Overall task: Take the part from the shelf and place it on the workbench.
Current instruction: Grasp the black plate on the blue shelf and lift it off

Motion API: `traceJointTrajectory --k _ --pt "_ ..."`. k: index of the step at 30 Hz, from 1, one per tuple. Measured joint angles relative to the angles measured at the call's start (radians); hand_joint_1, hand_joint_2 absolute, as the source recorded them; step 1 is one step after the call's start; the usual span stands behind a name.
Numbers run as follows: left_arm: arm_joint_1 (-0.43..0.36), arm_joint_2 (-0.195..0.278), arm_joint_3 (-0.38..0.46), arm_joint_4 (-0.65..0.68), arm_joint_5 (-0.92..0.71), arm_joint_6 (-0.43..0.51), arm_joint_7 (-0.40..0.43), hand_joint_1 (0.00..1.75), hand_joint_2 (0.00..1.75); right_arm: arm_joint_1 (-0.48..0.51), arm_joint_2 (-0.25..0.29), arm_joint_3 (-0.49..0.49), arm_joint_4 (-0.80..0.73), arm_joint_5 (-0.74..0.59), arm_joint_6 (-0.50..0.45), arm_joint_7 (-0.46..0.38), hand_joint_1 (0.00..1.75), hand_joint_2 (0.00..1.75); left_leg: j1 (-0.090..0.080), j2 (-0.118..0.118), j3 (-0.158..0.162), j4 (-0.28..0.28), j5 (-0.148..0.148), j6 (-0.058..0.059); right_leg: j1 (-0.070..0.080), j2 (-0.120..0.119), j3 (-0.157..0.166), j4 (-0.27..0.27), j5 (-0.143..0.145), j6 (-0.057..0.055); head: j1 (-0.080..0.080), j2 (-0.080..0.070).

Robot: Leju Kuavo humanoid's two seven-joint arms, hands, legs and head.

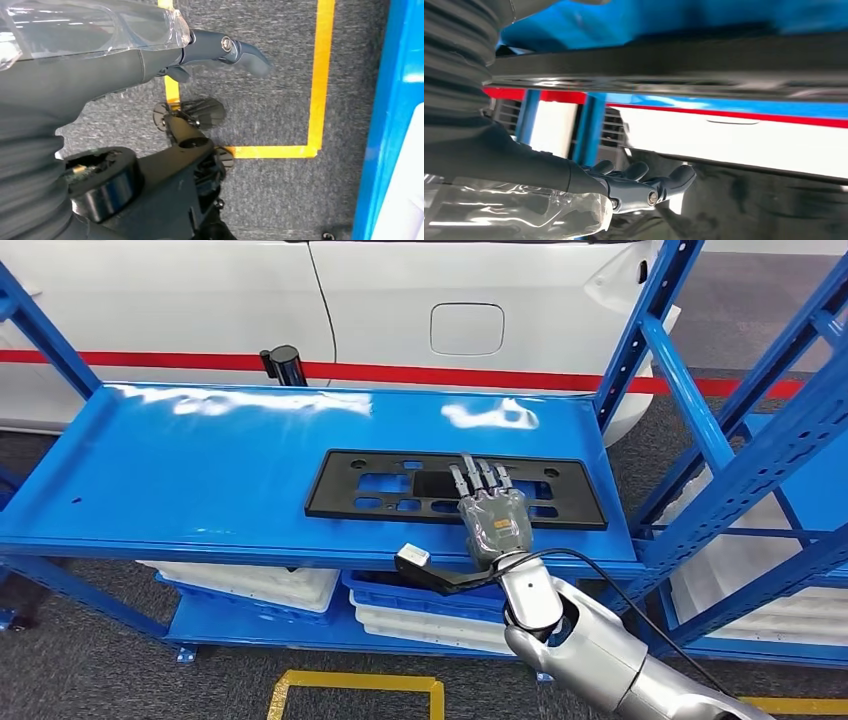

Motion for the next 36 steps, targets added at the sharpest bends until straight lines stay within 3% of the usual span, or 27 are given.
traceJointTrajectory --k 2,3,5,6,7,8,9,11,13,16,17,19,21,22,23,24,26,28,32,34,36 --pt "0.0 0.001 -0.002 0.0 0.0 0.0 0.0 0.0 1.75 -0.002 0.0 0.003 0.006 -0.001 0.0 0.0 0.0 1.75 0.001 0.0 0.002 -0.003 0.004 0.013 -0.004 0.0 -0.011 0.029 -0.021 0.01 0.001 0.0" --pt "-0.001 0.002 -0.003 0.0 0.0 0.0 0.0 0.0 1.75 -0.004 0.0 0.003 0.01 -0.002 0.0 0.001 0.0 1.75 0.003 0.001 0.003 -0.005 0.006 0.018 -0.006 0.0 -0.03 0.072 -0.047 0.015 0.002 0.0" --pt "-0.001 0.003 -0.004 0.0 0.0 0.0 0.0 0.0 1.75 -0.006 0.0 0.006 0.018 -0.004 0.0 0.002 0.0 1.75 0.003 0.002 0.003 -0.005 0.006 0.023 -0.009 0.0 -0.093 0.212 -0.113 0.024 0.004 0.0" --pt "-0.001 0.003 -0.004 0.0 0.0 0.0 0.0 0.0 1.75 -0.006 0.0 0.008 0.022 -0.006 0.001 0.002 0.0 1.75 0.003 0.002 0.003 -0.005 0.005 0.024 -0.01 0.0 -0.124 0.275 -0.135 0.026 0.004 0.0" --pt "0.0 0.003 -0.005 0.0 0.0 -0.001 0.0 0.0 1.75 -0.006 0.0 0.01 0.027 -0.007 0.001 0.002 0.0 1.75 0.004 0.002 0.004 -0.005 0.005 0.024 -0.012 0.0 -0.14 0.307 -0.139 0.028 0.004 0.0" --pt "0.0 0.003 -0.005 0.0 0.0 -0.001 0.0 0.0 1.75 -0.005 0.0 0.011 0.03 -0.009 0.001 0.002 0.0 1.75 0.004 0.001 0.005 -0.005 0.005 0.023 -0.014 0.0 -0.136 0.297 -0.124 0.028 0.004 0.0" --pt "0.0 0.003 -0.005 0.0 0.0 -0.001 0.0 0.0 1.75 -0.006 0.0 0.011 0.033 -0.01 0.001 0.003 0.0 1.75 0.005 0.001 0.006 -0.004 0.004 0.022 -0.015 0.0 -0.111 0.244 -0.092 0.028 0.005 0.0" --pt "0.0 0.003 -0.005 0.0 0.0 -0.001 -0.001 0.0 1.75 -0.01 -0.002 0.011 0.037 -0.011 0.001 0.005 0.0 1.75 0.004 0.0 0.009 -0.004 0.001 0.017 -0.015 0.0 -0.037 0.092 -0.027 0.024 0.005 0.0" --pt "-0.001 0.003 -0.005 0.0 0.0 -0.001 -0.001 0.0 1.75 -0.013 -0.003 0.011 0.04 -0.013 0.002 0.006 0.0 1.75 0.001 0.0 0.008 -0.003 0.0 0.006 -0.011 0.001 -0.001 0.013 -0.005 0.016 0.005 0.0" --pt "-0.001 0.003 -0.007 0.0 0.0 -0.001 -0.001 0.0 1.75 -0.019 -0.004 0.011 0.045 -0.019 0.003 0.01 0.0 1.75 0.005 0.001 0.005 -0.002 -0.003 -0.011 -0.007 0.002 -0.001 0.005 -0.003 -0.002 0.005 0.0" --pt "-0.001 0.004 -0.009 0.0 0.0 -0.001 -0.001 0.0 1.75 -0.022 -0.005 0.011 0.046 -0.021 0.004 0.013 0.0 1.75 0.007 0.001 -0.003 0.015 -0.016 -0.016 -0.007 0.002 -0.001 0.002 0.0 -0.009 0.004 0.0" --pt "-0.001 0.005 -0.012 0.0 0.0 -0.001 -0.001 0.0 1.75 -0.027 -0.006 0.01 0.049 -0.026 0.008 0.019 0.0 1.75 0.009 0.002 -0.049 0.117 -0.073 -0.021 -0.01 0.001 0.0 -0.001 0.003 -0.019 0.0 0.0" --pt "0.0 0.005 -0.015 0.0 0.001 -0.001 0.0 0.0 1.75 -0.028 -0.007 0.01 0.052 -0.029 0.012 0.023 0.0 1.75 0.008 0.003 -0.117 0.263 -0.134 -0.024 -0.008 0.001 -0.002 0.0 0.003 -0.023 -0.003 0.0" --pt "0.001 0.005 -0.016 0.0 0.001 -0.001 0.0 0.0 1.75 -0.028 -0.008 0.01 0.053 -0.029 0.014 0.025 0.0 1.75 0.008 0.003 -0.137 0.306 -0.144 -0.025 -0.006 0.001 -0.002 0.0 0.003 -0.023 -0.003 0.0" --pt "0.001 0.005 -0.018 0.0 0.002 -0.001 0.001 0.0 1.75 -0.028 -0.009 0.01 0.054 -0.03 0.016 0.027 0.0 1.75 0.008 0.003 -0.139 0.31 -0.135 -0.024 -0.005 0.002 -0.001 0.0 0.003 -0.023 -0.003 0.0" --pt "0.002 0.005 -0.019 0.0 0.003 -0.001 0.001 0.0 1.75 -0.029 -0.01 0.01 0.055 -0.03 0.018 0.03 0.0 1.75 0.008 0.003 -0.119 0.269 -0.108 -0.022 -0.004 0.002 0.001 0.0 0.003 -0.023 -0.003 0.0" --pt "0.0 0.006 -0.02 0.0 0.005 -0.001 0.001 0.0 1.75 -0.031 -0.013 0.01 0.057 -0.03 0.024 0.041 0.0 1.75 0.005 0.003 -0.044 0.114 -0.041 -0.013 -0.001 0.003 0.004 0.001 0.001 -0.02 -0.003 0.0" --pt "-0.002 0.006 -0.021 0.0 0.008 -0.001 0.001 0.0 1.75 -0.033 -0.018 0.01 0.057 -0.028 0.029 0.054 0.0 1.75 0.0 0.004 0.003 0.011 -0.009 -0.005 0.003 0.004 0.003 0.002 0.0 -0.014 -0.002 0.0" --pt "0.0 0.007 -0.023 0.0 0.013 -0.001 0.002 0.0 1.75 -0.035 -0.031 0.009 0.058 -0.02 0.03 0.072 0.0 1.75 0.0 0.004 0.009 -0.005 -0.001 0.012 0.001 0.004 -0.004 0.016 -0.011 0.004 0.0 0.0" --pt "-0.002 0.008 -0.026 0.0 0.014 0.0 0.002 0.0 1.75 -0.036 -0.037 0.008 0.058 -0.019 0.029 0.076 0.0 1.75 0.004 0.005 0.01 -0.008 0.004 0.021 -0.003 0.004 -0.04 0.1 -0.062 0.015 0.003 0.0" --pt "-0.002 0.009 -0.028 0.0 0.015 0.001 0.004 0.0 1.75 -0.033 -0.04 0.009 0.06 -0.018 0.029 0.077 0.0 1.75 0.004 0.006 0.009 -0.008 0.005 0.024 -0.006 0.004 -0.105 0.241 -0.127 0.024 0.005 0.0"
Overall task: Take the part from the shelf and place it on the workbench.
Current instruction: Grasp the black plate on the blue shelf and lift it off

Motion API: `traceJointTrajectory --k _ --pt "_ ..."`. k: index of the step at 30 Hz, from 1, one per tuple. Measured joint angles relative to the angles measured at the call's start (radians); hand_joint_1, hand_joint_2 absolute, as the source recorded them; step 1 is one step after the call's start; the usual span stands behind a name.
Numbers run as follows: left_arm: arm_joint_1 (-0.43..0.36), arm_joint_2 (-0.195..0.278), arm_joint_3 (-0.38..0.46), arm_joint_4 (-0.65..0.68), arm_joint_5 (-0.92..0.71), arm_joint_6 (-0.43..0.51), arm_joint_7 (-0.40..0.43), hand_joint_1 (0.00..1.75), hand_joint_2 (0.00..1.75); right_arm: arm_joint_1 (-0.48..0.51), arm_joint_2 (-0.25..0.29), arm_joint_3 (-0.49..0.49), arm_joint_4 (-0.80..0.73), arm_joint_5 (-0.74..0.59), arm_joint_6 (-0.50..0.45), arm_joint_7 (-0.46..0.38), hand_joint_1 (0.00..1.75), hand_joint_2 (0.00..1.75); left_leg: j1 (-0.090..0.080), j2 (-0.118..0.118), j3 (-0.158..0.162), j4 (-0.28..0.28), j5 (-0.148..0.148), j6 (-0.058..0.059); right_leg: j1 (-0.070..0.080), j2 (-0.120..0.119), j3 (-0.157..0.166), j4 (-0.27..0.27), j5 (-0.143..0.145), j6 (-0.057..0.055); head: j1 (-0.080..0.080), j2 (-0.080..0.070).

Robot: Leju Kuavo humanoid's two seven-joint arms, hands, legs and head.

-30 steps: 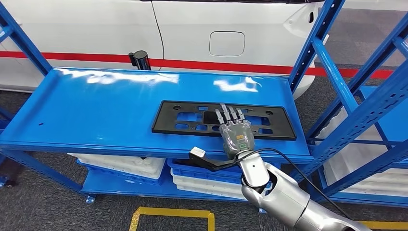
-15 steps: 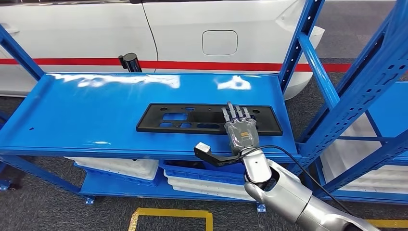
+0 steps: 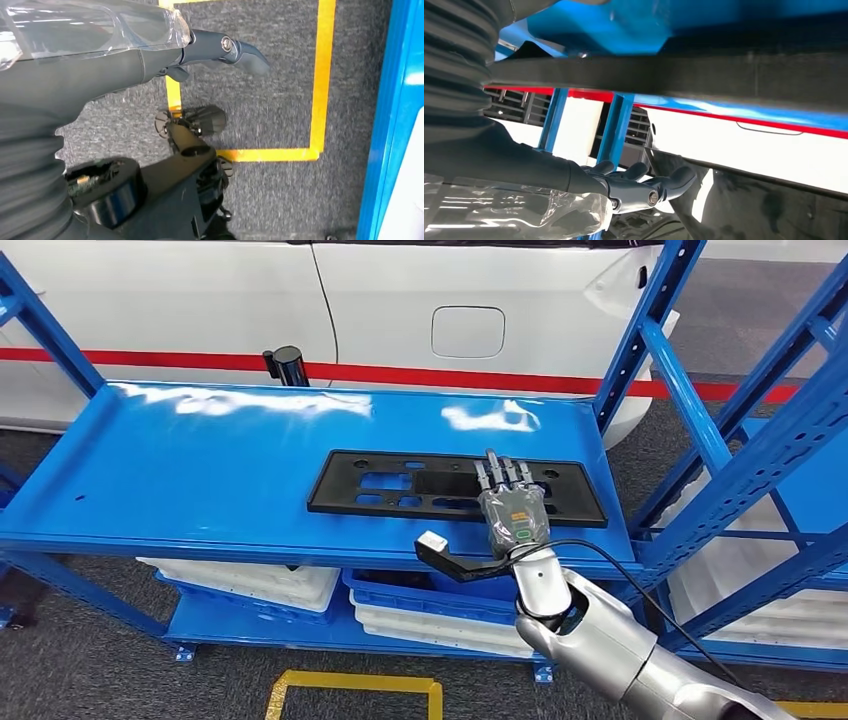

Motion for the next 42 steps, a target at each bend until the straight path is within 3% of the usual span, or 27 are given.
traceJointTrajectory --k 1,2,3,5,7,10,12,16,18,20,22,24,27,28,29,31,33,34,35,36,38,39,42 --pt "0.001 0.0 -0.001 0.0 0.001 0.0 0.002 0.0 1.75 0.002 -0.002 0.0 0.001 0.001 0.0 0.001 0.01 1.75 0.0 0.0 0.0 0.0 0.0 0.0 -0.002 0.0 -0.025 0.051 -0.015 0.003 0.0 0.0" --pt "0.002 0.0 -0.001 0.0 0.001 0.0 0.003 0.0 1.75 0.004 -0.003 0.0 0.002 0.003 0.0 0.001 0.45 1.75 0.0 0.0 0.0 0.0 0.0 0.0 -0.003 0.0 -0.032 0.065 -0.01 0.004 0.0 0.0" --pt "0.002 0.0 -0.002 0.0 0.002 0.0 0.004 0.0 1.75 0.004 -0.004 0.001 0.002 0.004 0.0 0.002 0.88 1.75 0.001 -0.001 0.001 0.001 0.0 -0.001 -0.005 0.0 -0.018 0.036 0.014 0.004 0.0 0.0" --pt "0.001 0.0 -0.002 0.0 0.002 0.0 0.005 0.0 1.75 0.002 -0.006 0.0 0.003 0.006 0.0 0.002 1.75 1.75 0.001 -0.002 0.004 0.001 -0.002 -0.004 -0.008 0.0 0.053 -0.111 0.084 0.003 0.0 0.0" --pt "-0.001 0.0 -0.002 0.0 0.002 0.0 0.005 0.0 1.75 0.001 -0.008 0.0 0.003 0.006 0.0 0.002 1.75 1.75 -0.002 -0.002 0.003 0.002 -0.004 -0.013 -0.005 0.001 0.104 -0.218 0.119 -0.005 0.0 0.0" --pt "0.0 0.0 -0.002 0.0 0.002 -0.003 0.005 0.0 1.75 0.002 -0.008 0.0 0.003 0.005 -0.001 0.002 1.75 1.75 -0.002 -0.003 -0.002 0.001 -0.004 -0.03 0.001 0.001 0.107 -0.237 0.122 -0.022 -0.001 0.0" --pt "0.0 0.0 -0.003 0.0 0.0 -0.013 0.001 0.0 1.75 0.001 -0.009 0.0 0.003 0.004 -0.002 0.002 1.75 1.75 0.001 -0.002 -0.017 0.034 -0.027 -0.039 -0.002 0.001 0.108 -0.242 0.127 -0.035 -0.002 0.0" --pt "0.0 0.0 -0.008 0.0 -0.003 -0.03 -0.01 0.0 1.75 0.004 -0.009 0.001 0.003 -0.001 -0.004 -0.001 1.75 1.75 0.002 -0.001 -0.132 0.285 -0.144 -0.048 -0.001 0.0 0.108 -0.243 0.128 -0.046 -0.008 0.0" --pt "0.002 0.0 -0.009 0.0 -0.003 -0.031 -0.011 0.0 1.75 0.006 -0.009 0.001 0.003 -0.002 -0.004 -0.003 1.75 1.75 0.002 -0.001 -0.154 0.329 -0.148 -0.049 0.001 0.0 0.108 -0.243 0.128 -0.046 -0.008 0.0" --pt "0.001 0.0 -0.01 0.0 -0.003 -0.032 -0.013 0.0 1.75 0.006 -0.009 0.001 0.003 -0.002 -0.004 -0.006 1.75 1.75 0.002 -0.001 -0.112 0.237 -0.091 -0.046 0.001 0.001 0.111 -0.243 0.127 -0.045 -0.008 0.0" --pt "-0.001 0.0 -0.01 0.0 -0.003 -0.032 -0.016 0.0 1.75 0.006 -0.009 0.001 0.003 -0.002 -0.005 -0.007 1.75 1.75 0.0 -0.001 -0.038 0.08 -0.025 -0.039 0.004 0.001 0.114 -0.242 0.124 -0.041 -0.009 0.0" --pt "-0.001 0.0 -0.013 0.0 -0.003 -0.032 -0.019 0.0 1.75 0.006 -0.01 0.001 0.003 -0.002 -0.005 -0.007 1.75 1.75 -0.005 -0.001 -0.007 0.008 -0.005 -0.032 0.008 0.001 0.111 -0.24 0.123 -0.034 -0.008 0.0" --pt "0.001 0.0 -0.018 0.0 -0.004 -0.033 -0.024 0.0 1.75 0.006 -0.011 0.001 0.003 -0.003 -0.005 -0.007 1.75 1.75 -0.007 -0.001 -0.006 0.003 -0.001 -0.016 0.005 0.001 0.107 -0.235 0.12 -0.02 -0.006 0.0" --pt "0.0 0.0 -0.018 0.0 -0.004 -0.034 -0.025 0.0 1.75 0.006 -0.012 0.0 0.003 -0.003 -0.005 -0.007 1.75 1.75 -0.005 -0.001 -0.005 0.001 0.002 -0.011 0.003 0.001 0.099 -0.215 0.106 -0.014 -0.006 0.0" --pt "-0.001 0.0 -0.018 0.0 -0.004 -0.035 -0.026 0.0 1.75 0.006 -0.013 0.0 0.003 -0.003 -0.006 -0.008 1.75 1.75 -0.003 0.0 -0.004 -0.001 0.004 -0.006 0.001 0.001 0.081 -0.174 0.081 -0.009 -0.005 0.0" --pt "-0.002 0.001 -0.02 0.0 -0.005 -0.038 -0.028 0.0 1.75 0.008 -0.015 0.001 0.003 -0.003 -0.007 -0.011 1.75 1.75 -0.003 0.0 -0.004 -0.001 0.004 -0.002 -0.002 0.001 0.019 -0.038 0.014 0.0 -0.003 0.0" --pt "-0.001 0.001 -0.023 0.0 -0.009 -0.039 -0.029 0.0 1.75 0.013 -0.016 0.001 0.003 -0.003 -0.007 -0.013 1.75 1.75 -0.003 0.0 -0.004 -0.001 0.004 -0.001 -0.004 0.001 -0.032 0.067 -0.017 0.005 -0.002 0.0" --pt "0.0 0.001 -0.025 0.0 -0.01 -0.038 -0.029 0.0 1.75 0.014 -0.017 0.002 0.003 -0.003 -0.008 -0.014 1.75 1.75 -0.003 0.0 -0.003 -0.001 0.003 -0.001 -0.005 0.001 -0.032 0.064 -0.003 0.005 -0.002 0.0" --pt "0.0 0.001 -0.026 0.0 -0.011 -0.035 -0.03 0.0 1.75 0.015 -0.017 0.001 0.003 -0.003 -0.008 -0.015 1.75 1.75 -0.002 -0.001 -0.002 -0.001 0.003 -0.002 -0.005 0.001 -0.011 0.017 0.028 0.004 -0.002 0.0" --pt "0.0 0.001 -0.026 0.0 -0.01 -0.031 -0.031 0.0 1.75 0.014 -0.018 0.001 0.003 -0.002 -0.01 -0.016 1.75 1.75 -0.002 -0.001 0.0 -0.001 0.002 -0.004 -0.006 0.0 0.026 -0.06 0.068 0.002 -0.002 0.0" --pt "-0.002 0.001 -0.027 0.0 -0.001 -0.025 -0.034 0.0 1.75 0.012 -0.018 0.0 0.003 -0.001 -0.017 -0.016 1.75 1.75 -0.005 -0.002 0.001 0.001 -0.001 -0.011 -0.003 0.001 0.09 -0.195 0.117 -0.005 -0.002 0.0" --pt "-0.002 0.001 -0.027 0.0 0.005 -0.022 -0.036 0.0 1.75 0.011 -0.018 0.0 0.002 -0.001 -0.023 -0.017 1.75 1.75 -0.007 -0.002 -0.001 0.001 -0.002 -0.015 -0.001 0.001 0.104 -0.226 0.124 -0.01 -0.002 0.0" --pt "-0.001 0.001 -0.027 0.0 0.014 -0.013 -0.037 0.0 1.75 0.009 -0.02 -0.001 -0.006 0.009 -0.043 -0.013 1.75 1.75 -0.005 -0.001 -0.007 0.005 -0.004 -0.031 0.003 0.001 0.102 -0.235 0.126 -0.028 -0.002 0.0"
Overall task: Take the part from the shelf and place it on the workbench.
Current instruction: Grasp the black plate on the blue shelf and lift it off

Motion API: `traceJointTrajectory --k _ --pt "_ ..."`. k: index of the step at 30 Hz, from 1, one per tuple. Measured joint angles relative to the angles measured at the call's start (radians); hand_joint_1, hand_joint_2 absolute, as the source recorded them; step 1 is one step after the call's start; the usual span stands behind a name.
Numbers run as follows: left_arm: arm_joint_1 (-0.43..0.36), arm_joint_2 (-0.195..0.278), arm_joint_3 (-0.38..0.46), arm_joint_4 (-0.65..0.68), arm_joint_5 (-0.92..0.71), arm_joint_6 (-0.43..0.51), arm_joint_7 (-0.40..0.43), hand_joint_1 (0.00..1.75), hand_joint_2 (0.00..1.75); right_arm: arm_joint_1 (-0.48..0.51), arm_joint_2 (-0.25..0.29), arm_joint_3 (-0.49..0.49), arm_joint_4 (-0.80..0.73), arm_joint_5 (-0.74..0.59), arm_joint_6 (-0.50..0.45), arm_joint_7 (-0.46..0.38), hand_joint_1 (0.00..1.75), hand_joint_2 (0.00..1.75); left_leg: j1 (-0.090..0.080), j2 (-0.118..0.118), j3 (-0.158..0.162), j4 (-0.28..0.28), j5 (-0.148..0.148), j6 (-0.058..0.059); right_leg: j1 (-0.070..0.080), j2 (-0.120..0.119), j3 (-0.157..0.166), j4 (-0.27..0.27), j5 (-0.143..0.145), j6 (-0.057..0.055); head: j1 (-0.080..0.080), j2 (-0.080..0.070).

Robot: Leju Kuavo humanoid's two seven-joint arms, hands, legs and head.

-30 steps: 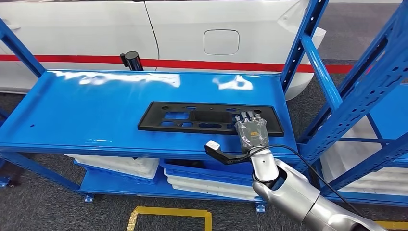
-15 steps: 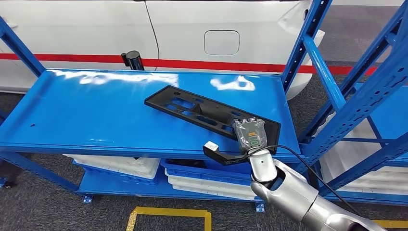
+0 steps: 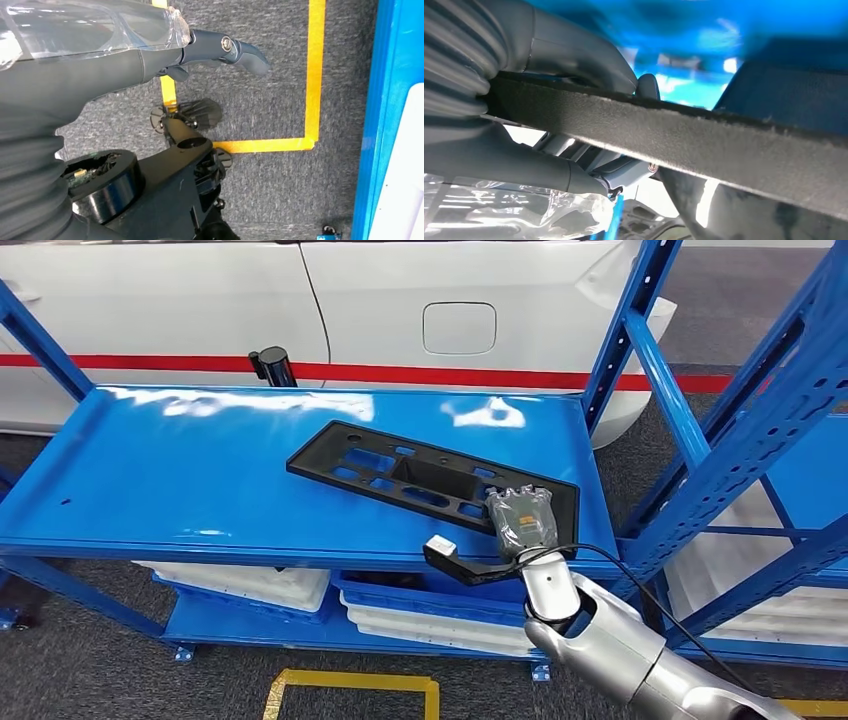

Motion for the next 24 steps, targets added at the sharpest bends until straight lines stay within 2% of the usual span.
traceJointTrajectory --k 1,2,5,6,7,8,10,11,12,15,17,18,20,21,22,23,24 --pt "0.0 0.0 0.0 0.0 0.003 0.004 0.0 0.0 1.75 -0.003 -0.001 -0.001 -0.006 0.005 -0.007 0.003 1.75 1.75 0.002 0.0 -0.007 0.015 -0.011 -0.005 -0.001 0.0 0.0 -0.002 0.002 -0.007 0.0 0.0" --pt "0.0 0.0 0.0 0.0 0.006 0.007 0.001 0.0 1.75 -0.006 -0.001 -0.002 -0.013 0.011 -0.016 0.006 1.75 1.75 0.003 0.001 -0.024 0.052 -0.034 -0.009 -0.002 -0.001 0.0 -0.004 0.004 -0.013 -0.002 0.0" --pt "0.0 0.0 0.0 0.0 0.018 0.014 0.007 0.0 1.75 -0.014 -0.002 -0.006 -0.047 0.039 -0.049 0.019 1.75 1.75 0.004 0.001 -0.118 0.262 -0.131 -0.015 0.0 -0.001 -0.001 -0.004 0.005 -0.021 -0.006 0.0" --pt "0.001 0.0 0.0 0.0 0.021 0.016 0.01 0.0 1.75 -0.016 -0.002 -0.008 -0.06 0.05 -0.057 0.023 1.75 1.75 0.004 0.001 -0.141 0.309 -0.143 -0.016 0.002 -0.001 0.0 -0.004 0.004 -0.021 -0.006 0.0" --pt "0.002 0.0 0.0 0.0 0.023 0.019 0.012 0.0 1.75 -0.018 -0.002 -0.01 -0.074 0.06 -0.061 0.026 1.75 1.75 0.003 0.001 -0.146 0.319 -0.137 -0.015 0.003 0.0 0.001 -0.004 0.004 -0.022 -0.006 0.0" --pt "0.002 0.0 0.0 0.0 0.024 0.022 0.013 0.0 1.75 -0.02 -0.002 -0.012 -0.09 0.07 -0.064 0.028 1.75 1.75 0.003 0.001 -0.131 0.285 -0.112 -0.013 0.004 0.0 0.003 -0.004 0.004 -0.022 -0.006 0.0" --pt "0.001 0.0 0.0 0.0 0.029 0.027 0.016 0.0 1.75 -0.026 -0.002 -0.021 -0.127 0.094 -0.069 0.029 1.75 1.75 0.0 0.001 -0.061 0.131 -0.041 -0.003 0.007 0.0 0.006 -0.003 0.002 -0.02 -0.006 0.0" --pt "0.0 0.0 0.0 0.0 0.032 0.029 0.018 0.0 1.75 -0.031 -0.003 -0.027 -0.146 0.106 -0.074 0.029 1.75 1.75 -0.002 0.001 -0.029 0.064 -0.017 0.001 0.009 0.0 0.005 -0.002 0.001 -0.017 -0.006 0.0" --pt "0.0 0.0 0.0 0.0 0.036 0.031 0.019 0.0 1.75 -0.035 -0.003 -0.032 -0.167 0.116 -0.079 0.029 1.75 1.75 -0.005 0.001 -0.01 0.021 -0.003 0.005 0.01 0.001 0.004 -0.002 0.001 -0.015 -0.006 0.0" --pt "0.003 -0.001 0.0 0.0 0.044 0.035 0.023 0.0 1.75 -0.041 -0.004 -0.046 -0.226 0.143 -0.087 0.029 1.75 1.75 -0.007 0.001 -0.004 0.002 0.003 0.016 0.009 0.001 0.0 0.0 0.0 -0.002 -0.005 0.0" --pt "0.002 -0.001 0.0 0.0 0.05 0.042 0.024 0.0 1.75 -0.043 -0.005 -0.056 -0.268 0.17 -0.093 0.027 1.75 1.75 -0.003 0.001 -0.001 -0.002 0.008 0.026 0.007 0.0 -0.015 0.037 -0.027 0.007 -0.003 0.0" --pt "0.001 -0.002 0.0 0.0 0.053 0.047 0.025 0.0 1.75 -0.043 -0.006 -0.061 -0.291 0.185 -0.097 0.026 1.75 1.75 -0.001 0.001 0.0 -0.004 0.01 0.03 0.005 0.0 -0.036 0.088 -0.057 0.012 -0.002 0.0" --pt "0.001 -0.001 0.0 0.0 0.059 0.057 0.03 0.0 1.75 -0.043 -0.006 -0.07 -0.336 0.215 -0.105 0.023 1.75 1.75 -0.001 0.002 0.001 -0.004 0.009 0.034 0.002 0.0 -0.101 0.234 -0.124 0.019 0.001 0.0" --pt "0.001 -0.001 0.0 0.0 0.061 0.059 0.032 0.0 1.75 -0.043 -0.006 -0.073 -0.357 0.227 -0.107 0.021 1.75 1.75 -0.001 0.002 0.001 -0.004 0.009 0.034 0.0 0.0 -0.128 0.29 -0.142 0.021 0.001 0.0" --pt "0.002 -0.002 0.0 0.0 0.063 0.061 0.033 0.0 1.75 -0.042 -0.006 -0.076 -0.379 0.238 -0.107 0.019 1.75 1.75 -0.001 0.002 0.002 -0.004 0.008 0.034 -0.002 0.0 -0.139 0.311 -0.141 0.023 0.001 0.0" --pt "0.002 -0.002 0.0 0.0 0.064 0.063 0.034 0.0 1.75 -0.042 -0.006 -0.078 -0.399 0.248 -0.107 0.015 1.75 1.75 0.0 0.001 0.003 -0.004 0.008 0.034 -0.003 0.0 -0.126 0.285 -0.119 0.023 0.001 0.0" --pt "0.002 -0.002 0.0 0.0 0.064 0.063 0.034 0.0 1.75 -0.043 -0.006 -0.08 -0.419 0.256 -0.108 0.013 1.75 1.75 0.0 0.001 0.005 -0.004 0.008 0.033 -0.004 0.0 -0.094 0.222 -0.085 0.021 0.001 0.0"
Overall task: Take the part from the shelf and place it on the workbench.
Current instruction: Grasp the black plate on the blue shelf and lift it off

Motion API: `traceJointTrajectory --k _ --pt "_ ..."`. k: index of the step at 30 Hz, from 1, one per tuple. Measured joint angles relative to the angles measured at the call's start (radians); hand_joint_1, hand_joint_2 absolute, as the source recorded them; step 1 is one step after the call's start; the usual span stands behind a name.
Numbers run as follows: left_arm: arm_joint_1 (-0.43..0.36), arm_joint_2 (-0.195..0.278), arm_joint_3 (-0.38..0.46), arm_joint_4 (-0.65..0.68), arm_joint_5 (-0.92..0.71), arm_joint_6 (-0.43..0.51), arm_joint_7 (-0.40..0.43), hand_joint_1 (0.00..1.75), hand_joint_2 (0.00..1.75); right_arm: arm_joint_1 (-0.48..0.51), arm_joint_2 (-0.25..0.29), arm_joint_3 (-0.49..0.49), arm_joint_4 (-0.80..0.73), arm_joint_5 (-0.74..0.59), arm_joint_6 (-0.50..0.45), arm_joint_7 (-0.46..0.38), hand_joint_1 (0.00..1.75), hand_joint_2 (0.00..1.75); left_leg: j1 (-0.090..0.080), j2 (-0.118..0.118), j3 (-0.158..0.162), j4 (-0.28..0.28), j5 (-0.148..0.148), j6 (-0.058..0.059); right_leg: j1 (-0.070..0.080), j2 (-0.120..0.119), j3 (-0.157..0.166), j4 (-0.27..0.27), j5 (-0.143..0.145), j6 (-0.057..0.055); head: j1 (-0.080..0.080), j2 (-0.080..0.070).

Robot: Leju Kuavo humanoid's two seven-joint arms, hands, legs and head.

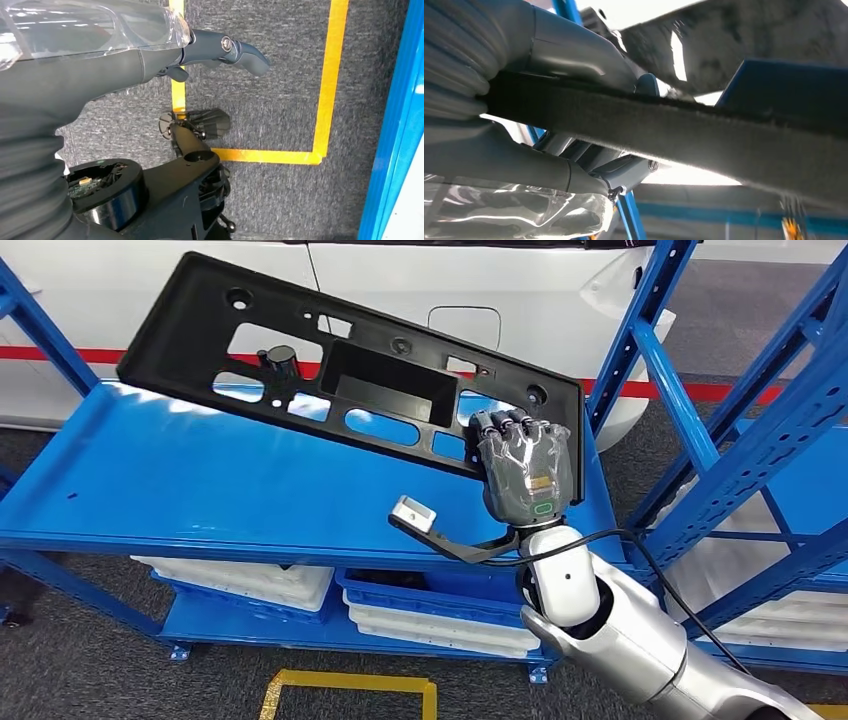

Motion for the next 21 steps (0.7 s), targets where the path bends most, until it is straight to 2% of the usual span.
traceJointTrajectory --k 2,3,4,6,8,9,11,12,13,14,15,17,18,19,21 --pt "-0.001 -0.001 0.0 0.0 0.002 0.001 0.0 0.0 1.75 -0.001 0.0 -0.009 -0.04 0.015 -0.002 -0.004 1.75 1.75 -0.002 -0.002 0.002 0.001 -0.002 -0.004 0.001 0.0 0.077 -0.153 0.061 -0.006 0.0 0.0" --pt "-0.001 -0.001 0.0 0.0 0.003 0.003 0.0 0.0 1.75 -0.002 0.0 -0.014 -0.06 0.022 -0.004 -0.005 1.75 1.75 -0.004 -0.002 0.001 0.002 -0.002 -0.008 0.003 0.0 0.099 -0.2 0.074 -0.009 0.0 0.0" --pt "-0.001 -0.001 0.0 0.0 0.003 0.005 0.0 0.0 1.75 -0.002 0.0 -0.018 -0.078 0.031 -0.009 -0.007 1.75 1.75 -0.005 -0.003 -0.001 0.002 -0.002 -0.013 0.006 0.0 0.108 -0.221 0.078 -0.013 0.0 0.0" --pt "0.0 -0.002 0.0 0.0 0.006 0.011 0.001 0.0 1.75 -0.002 0.0 -0.024 -0.114 0.049 -0.017 -0.01 1.75 1.75 -0.005 -0.003 -0.004 0.002 -0.001 -0.024 0.007 0.0 0.105 -0.225 0.082 -0.022 0.0 0.0" --pt "0.0 -0.002 0.0 0.0 0.011 0.015 0.001 0.0 1.75 -0.003 0.0 -0.031 -0.149 0.065 -0.019 -0.016 1.75 1.75 -0.003 -0.002 -0.016 0.029 -0.025 -0.033 0.003 -0.001 0.104 -0.23 0.089 -0.034 -0.001 0.0" --pt "0.0 -0.002 0.0 0.0 0.013 0.016 0.001 0.0 1.75 -0.003 0.001 -0.033 -0.167 0.072 -0.02 -0.019 1.75 1.75 -0.001 -0.001 -0.033 0.072 -0.054 -0.037 0.0 -0.002 0.103 -0.233 0.093 -0.039 -0.002 0.0" --pt "0.0 -0.002 0.0 0.0 0.015 0.02 0.001 0.0 1.75 -0.003 0.002 -0.038 -0.198 0.082 -0.02 -0.024 1.75 1.75 0.002 0.0 -0.09 0.213 -0.129 -0.044 -0.001 -0.002 0.099 -0.233 0.096 -0.044 -0.004 0.0" --pt "0.0 -0.003 0.0 0.0 0.015 0.022 0.001 0.0 1.75 -0.002 0.003 -0.04 -0.212 0.087 -0.021 -0.026 1.75 1.75 0.003 0.0 -0.115 0.276 -0.154 -0.047 0.0 -0.003 0.097 -0.232 0.098 -0.045 -0.005 0.0" --pt "0.001 -0.002 0.0 0.0 0.015 0.023 0.001 0.0 1.75 0.0 0.003 -0.041 -0.225 0.092 -0.021 -0.027 1.75 1.75 0.004 0.0 -0.126 0.309 -0.162 -0.05 0.0 -0.003 0.095 -0.232 0.099 -0.045 -0.005 0.0" --pt "0.001 -0.002 0.0 0.0 0.015 0.024 0.001 0.0 1.75 0.001 0.003 -0.042 -0.238 0.096 -0.021 -0.029 1.75 1.75 0.004 0.0 -0.116 0.298 -0.15 -0.051 -0.001 -0.002 0.094 -0.232 0.1 -0.044 -0.005 0.0" --pt "0.001 -0.002 0.0 0.0 0.015 0.025 0.001 0.0 1.75 0.002 0.003 -0.042 -0.249 0.099 -0.021 -0.03 1.75 1.75 0.005 0.0 -0.087 0.246 -0.123 -0.052 -0.001 -0.002 0.094 -0.231 0.101 -0.043 -0.005 0.0" --pt "-0.002 -0.002 0.0 0.0 0.016 0.025 0.0 0.0 1.75 0.002 0.003 -0.045 -0.269 0.104 -0.021 -0.032 1.75 1.75 0.005 0.0 -0.008 0.093 -0.062 -0.049 0.001 -0.001 0.093 -0.228 0.103 -0.038 -0.005 0.0" --pt "-0.003 -0.002 0.0 0.0 0.016 0.025 0.0 0.0 1.75 0.002 0.003 -0.047 -0.28 0.106 -0.021 -0.033 1.75 1.75 0.004 0.0 0.018 0.037 -0.044 -0.045 0.003 -0.001 0.09 -0.226 0.104 -0.034 -0.005 0.0" --pt "-0.003 -0.002 0.0 0.0 0.017 0.025 -0.001 0.0 1.75 0.002 0.003 -0.05 -0.289 0.107 -0.021 -0.034 1.75 1.75 0.002 -0.001 0.03 0.008 -0.036 -0.041 0.005 -0.001 0.088 -0.225 0.106 -0.029 -0.004 0.0" --pt "-0.001 -0.002 0.0 0.0 0.018 0.025 -0.002 0.0 1.75 0.002 0.003 -0.053 -0.304 0.109 -0.021 -0.038 1.75 1.75 -0.002 -0.001 0.026 0.001 -0.03 -0.028 0.005 0.0 0.084 -0.226 0.113 -0.017 -0.003 0.0"
